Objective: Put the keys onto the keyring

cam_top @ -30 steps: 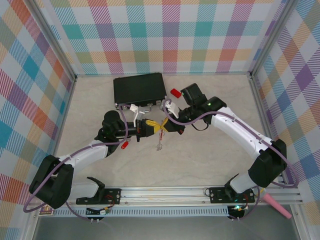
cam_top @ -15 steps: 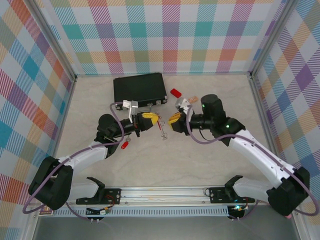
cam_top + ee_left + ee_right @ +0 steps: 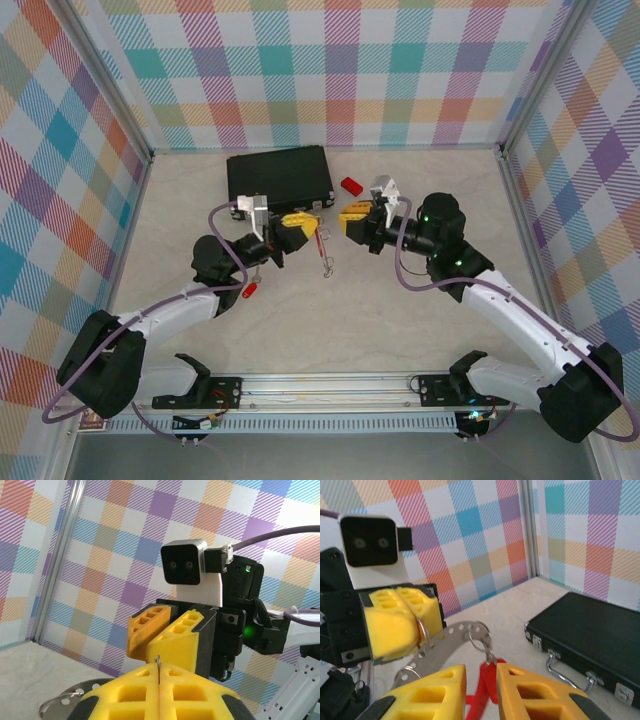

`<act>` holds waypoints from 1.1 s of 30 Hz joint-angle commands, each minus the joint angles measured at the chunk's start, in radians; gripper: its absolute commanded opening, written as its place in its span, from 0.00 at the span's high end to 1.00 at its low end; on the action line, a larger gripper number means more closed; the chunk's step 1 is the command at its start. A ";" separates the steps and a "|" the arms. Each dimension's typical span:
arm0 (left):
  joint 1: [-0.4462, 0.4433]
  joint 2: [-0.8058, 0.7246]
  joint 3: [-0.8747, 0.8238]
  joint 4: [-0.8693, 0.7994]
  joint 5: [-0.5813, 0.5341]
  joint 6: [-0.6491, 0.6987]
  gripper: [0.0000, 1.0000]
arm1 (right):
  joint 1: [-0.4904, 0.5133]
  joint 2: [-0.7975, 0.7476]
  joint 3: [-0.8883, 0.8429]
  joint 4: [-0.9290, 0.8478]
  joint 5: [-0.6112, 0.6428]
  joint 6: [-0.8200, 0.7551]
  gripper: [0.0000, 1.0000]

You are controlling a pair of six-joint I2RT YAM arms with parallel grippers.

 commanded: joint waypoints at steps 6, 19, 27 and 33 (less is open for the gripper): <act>-0.019 0.020 0.055 0.085 -0.026 0.013 1.00 | -0.013 0.066 0.023 0.202 -0.185 0.169 0.71; -0.025 -0.004 0.032 0.090 -0.055 0.008 1.00 | -0.051 0.155 0.033 0.426 -0.349 0.385 0.72; -0.074 -0.022 0.018 0.099 -0.173 0.007 1.00 | -0.052 0.181 0.026 0.507 -0.334 0.431 0.78; -0.087 -0.034 0.014 0.104 -0.228 0.011 1.00 | -0.053 0.193 0.018 0.548 -0.335 0.457 0.78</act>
